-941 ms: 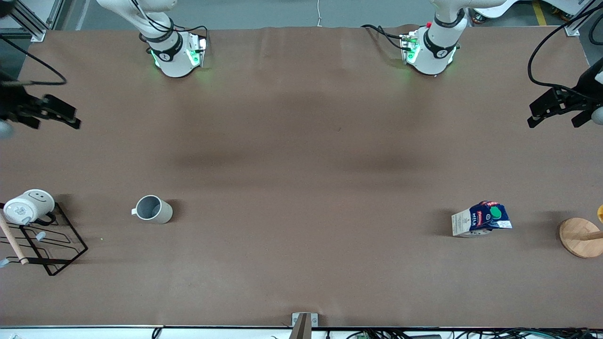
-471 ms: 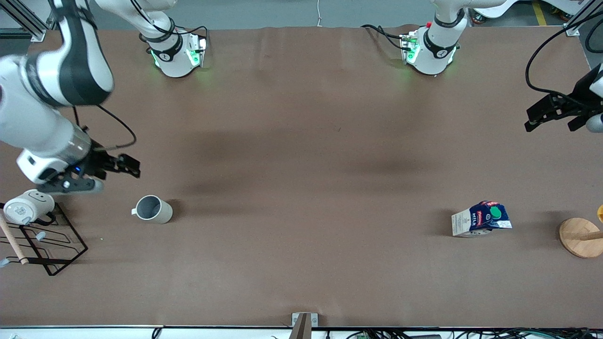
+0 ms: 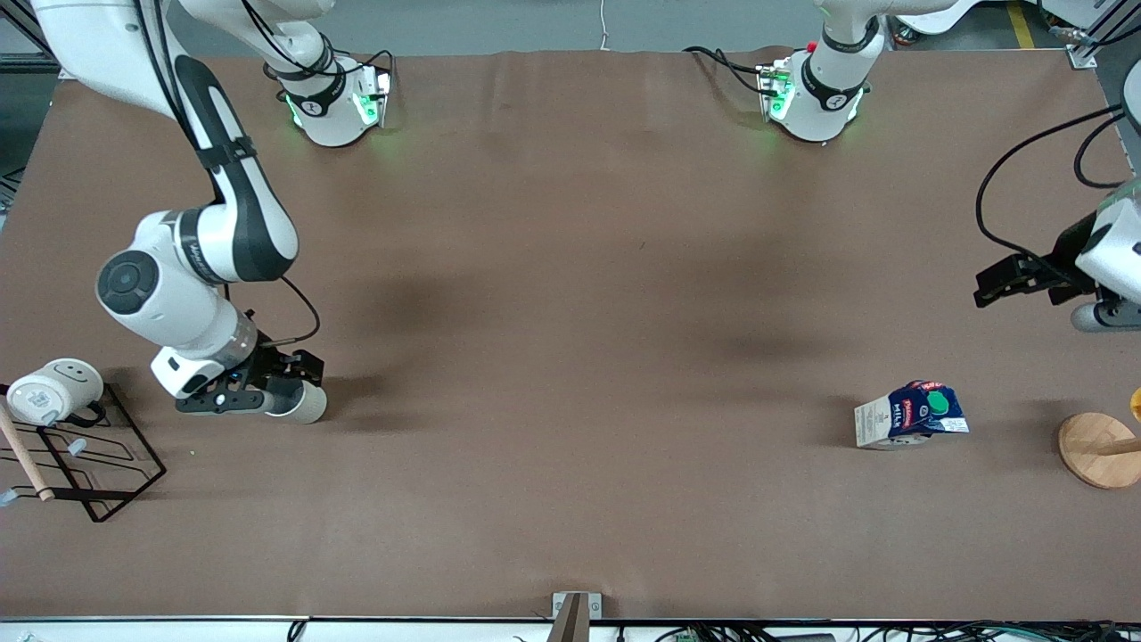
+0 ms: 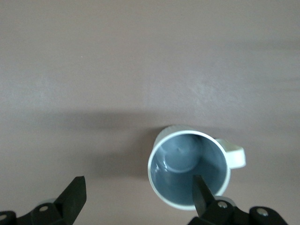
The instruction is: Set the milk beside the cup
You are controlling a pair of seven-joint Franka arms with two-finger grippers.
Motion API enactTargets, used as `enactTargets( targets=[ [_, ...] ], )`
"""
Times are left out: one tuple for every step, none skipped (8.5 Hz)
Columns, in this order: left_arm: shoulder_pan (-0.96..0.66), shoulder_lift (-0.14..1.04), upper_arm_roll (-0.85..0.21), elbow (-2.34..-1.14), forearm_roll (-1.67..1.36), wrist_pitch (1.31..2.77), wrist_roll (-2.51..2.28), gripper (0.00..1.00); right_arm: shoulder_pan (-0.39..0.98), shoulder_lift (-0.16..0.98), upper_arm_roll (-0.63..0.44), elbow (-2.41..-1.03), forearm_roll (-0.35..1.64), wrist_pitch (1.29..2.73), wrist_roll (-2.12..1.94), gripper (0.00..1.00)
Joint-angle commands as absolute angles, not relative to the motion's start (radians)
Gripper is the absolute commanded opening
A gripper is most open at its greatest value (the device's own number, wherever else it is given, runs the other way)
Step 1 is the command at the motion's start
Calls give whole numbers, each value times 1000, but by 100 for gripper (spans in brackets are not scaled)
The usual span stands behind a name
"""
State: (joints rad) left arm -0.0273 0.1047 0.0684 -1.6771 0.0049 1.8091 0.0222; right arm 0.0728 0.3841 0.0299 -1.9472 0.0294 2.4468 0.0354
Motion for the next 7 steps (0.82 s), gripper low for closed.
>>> enactTargets(
  targets=[
    [-23, 139, 69, -1666, 20, 1863, 43, 100, 80, 409, 26, -1960, 34, 2502, 40, 100],
    [-23, 167, 69, -1664, 18, 1903, 52, 100, 81, 417, 25, -1960, 34, 2505, 40, 100],
    [-21, 202, 69, -1663, 14, 1942, 69, 100, 81, 428, 25, -1960, 34, 2528, 38, 100],
    [-20, 234, 69, -1664, 12, 1978, 72, 100, 84, 434, 25, -1960, 32, 2537, 37, 99],
    [1, 262, 68, -1666, 15, 2009, 72, 100, 84, 449, 25, -1959, 31, 2540, 37, 99],
    [3, 291, 67, -1666, 15, 2044, 77, 100, 83, 456, 23, -1959, 28, 2542, 37, 98],
    [5, 322, 67, -1666, 9, 2086, 104, 100, 80, 465, 23, -1956, 20, 2546, 37, 98]
  ],
)
